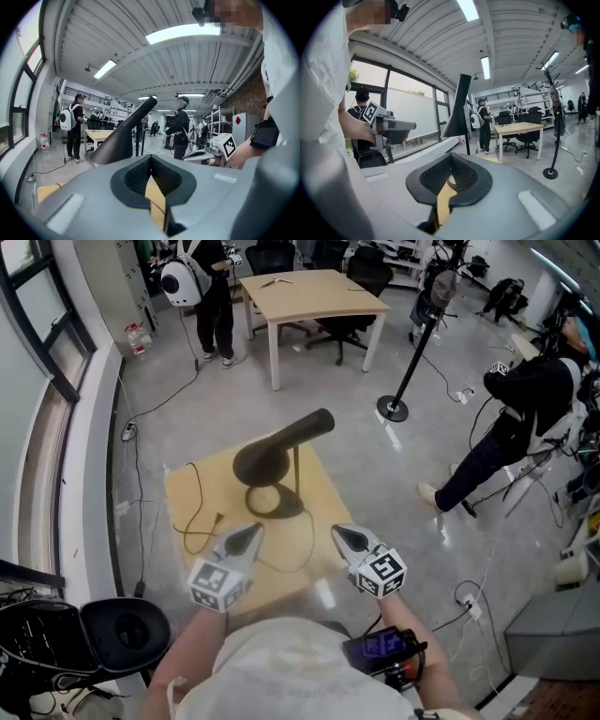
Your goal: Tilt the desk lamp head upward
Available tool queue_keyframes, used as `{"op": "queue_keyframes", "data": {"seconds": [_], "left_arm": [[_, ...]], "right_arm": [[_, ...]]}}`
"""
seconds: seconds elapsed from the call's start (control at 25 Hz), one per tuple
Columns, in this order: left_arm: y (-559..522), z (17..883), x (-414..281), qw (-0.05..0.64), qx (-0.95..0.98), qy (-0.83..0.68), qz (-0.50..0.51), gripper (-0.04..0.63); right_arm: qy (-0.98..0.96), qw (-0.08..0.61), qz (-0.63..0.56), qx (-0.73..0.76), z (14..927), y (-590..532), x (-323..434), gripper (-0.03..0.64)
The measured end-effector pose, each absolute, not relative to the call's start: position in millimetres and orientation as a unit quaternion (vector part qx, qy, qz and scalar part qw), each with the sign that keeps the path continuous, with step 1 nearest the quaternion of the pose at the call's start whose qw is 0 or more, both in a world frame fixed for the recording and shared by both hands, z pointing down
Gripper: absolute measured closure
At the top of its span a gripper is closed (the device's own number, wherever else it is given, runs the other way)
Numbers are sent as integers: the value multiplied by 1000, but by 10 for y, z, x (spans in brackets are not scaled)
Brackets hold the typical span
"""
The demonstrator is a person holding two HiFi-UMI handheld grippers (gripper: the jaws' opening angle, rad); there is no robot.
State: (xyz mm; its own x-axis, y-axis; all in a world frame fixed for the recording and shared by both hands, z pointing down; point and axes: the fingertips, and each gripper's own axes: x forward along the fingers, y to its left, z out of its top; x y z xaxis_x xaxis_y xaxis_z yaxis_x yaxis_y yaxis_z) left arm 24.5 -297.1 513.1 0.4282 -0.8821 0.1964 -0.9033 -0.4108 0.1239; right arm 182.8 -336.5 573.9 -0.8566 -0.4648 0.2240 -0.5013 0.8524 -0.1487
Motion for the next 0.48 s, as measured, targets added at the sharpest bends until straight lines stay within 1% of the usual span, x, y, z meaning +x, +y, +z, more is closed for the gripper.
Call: {"op": "queue_keyframes", "data": {"seconds": [0.48], "left_arm": [[-3285,5039,287,96,819,-563,48,594]], "right_arm": [[-972,94,78,203,5670,-3667,1643,603]]}}
